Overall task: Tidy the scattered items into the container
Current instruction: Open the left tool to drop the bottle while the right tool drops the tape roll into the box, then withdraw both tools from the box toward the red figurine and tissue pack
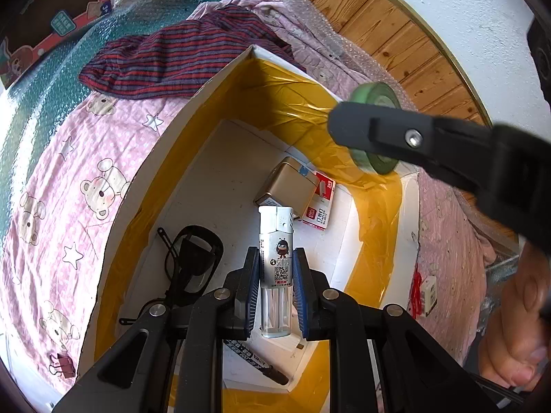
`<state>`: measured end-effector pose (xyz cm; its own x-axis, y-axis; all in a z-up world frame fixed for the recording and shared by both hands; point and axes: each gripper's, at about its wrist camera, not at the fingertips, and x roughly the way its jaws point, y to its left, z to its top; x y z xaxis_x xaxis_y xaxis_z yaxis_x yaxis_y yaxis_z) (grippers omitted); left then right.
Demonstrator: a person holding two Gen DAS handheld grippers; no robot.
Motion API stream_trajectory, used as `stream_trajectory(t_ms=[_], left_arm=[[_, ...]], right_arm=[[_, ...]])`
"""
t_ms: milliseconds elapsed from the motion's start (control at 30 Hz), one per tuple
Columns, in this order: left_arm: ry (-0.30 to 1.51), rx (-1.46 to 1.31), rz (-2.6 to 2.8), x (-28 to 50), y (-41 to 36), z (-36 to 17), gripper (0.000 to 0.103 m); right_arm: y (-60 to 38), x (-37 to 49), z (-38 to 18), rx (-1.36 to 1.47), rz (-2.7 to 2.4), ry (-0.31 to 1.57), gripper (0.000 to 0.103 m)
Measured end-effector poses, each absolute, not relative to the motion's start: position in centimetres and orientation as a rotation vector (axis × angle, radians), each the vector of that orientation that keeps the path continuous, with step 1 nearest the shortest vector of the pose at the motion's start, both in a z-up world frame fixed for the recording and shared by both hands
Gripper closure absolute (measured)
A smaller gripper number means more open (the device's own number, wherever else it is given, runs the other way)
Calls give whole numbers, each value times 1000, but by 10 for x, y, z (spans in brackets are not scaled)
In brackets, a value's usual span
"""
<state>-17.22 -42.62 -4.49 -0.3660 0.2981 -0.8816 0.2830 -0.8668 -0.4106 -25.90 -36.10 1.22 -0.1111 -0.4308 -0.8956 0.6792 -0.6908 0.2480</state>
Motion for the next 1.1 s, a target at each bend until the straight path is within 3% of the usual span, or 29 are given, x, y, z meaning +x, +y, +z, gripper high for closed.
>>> stream_trajectory(t_ms=[233,400,833,1100], left_arm=[[-835,-1763,2440,-177,-427,-49,83],[-879,-1771,2403,-180,-429,-55,83],[-957,-1770,2422,-179,-452,-64,79],[-875,-1757,2472,-176,-445,-50,79]], right_arm=[[-375,-273,1,1440,-1853,301,87],[-379,-285,-7,1470,-1825,285,77],[-356,-289,-7,1505,-1863,196,77],[-341,-267,-13,1534,-1843,166,77]])
